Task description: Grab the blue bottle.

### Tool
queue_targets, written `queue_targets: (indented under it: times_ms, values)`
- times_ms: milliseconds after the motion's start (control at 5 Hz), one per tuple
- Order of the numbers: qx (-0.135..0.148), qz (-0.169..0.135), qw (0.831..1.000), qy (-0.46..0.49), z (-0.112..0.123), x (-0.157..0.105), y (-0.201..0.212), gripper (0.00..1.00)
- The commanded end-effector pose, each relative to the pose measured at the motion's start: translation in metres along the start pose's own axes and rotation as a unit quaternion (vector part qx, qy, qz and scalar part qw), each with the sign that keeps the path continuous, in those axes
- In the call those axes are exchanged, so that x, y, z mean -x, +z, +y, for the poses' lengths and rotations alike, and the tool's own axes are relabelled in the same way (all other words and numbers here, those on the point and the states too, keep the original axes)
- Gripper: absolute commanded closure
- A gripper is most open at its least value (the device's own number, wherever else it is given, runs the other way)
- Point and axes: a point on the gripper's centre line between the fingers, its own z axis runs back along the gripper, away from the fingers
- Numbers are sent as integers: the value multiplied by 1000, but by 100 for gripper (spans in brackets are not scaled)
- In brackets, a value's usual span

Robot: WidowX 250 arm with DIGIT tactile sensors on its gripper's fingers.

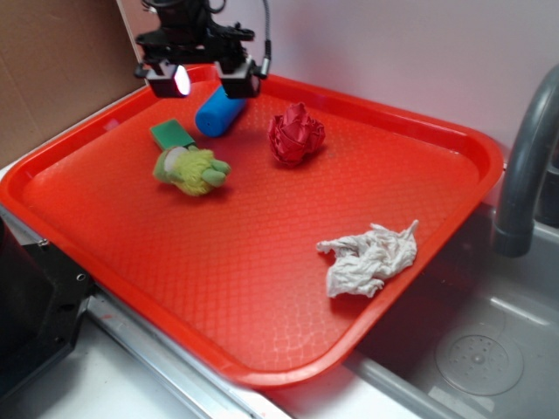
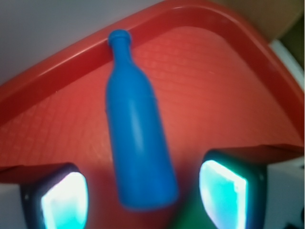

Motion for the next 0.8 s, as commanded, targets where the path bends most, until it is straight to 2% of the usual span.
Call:
queue_targets:
  times_ms: [0,200,400,600]
  values:
    - [-24,-37,999,8,-1,-28,-21,0]
    - [-14,-24,1000,13,-2,-27,-25,100]
    - [-21,-20,1000,12,-3,-24,-21,100]
    - [-20,4,999,31,-5,-20,-8,100]
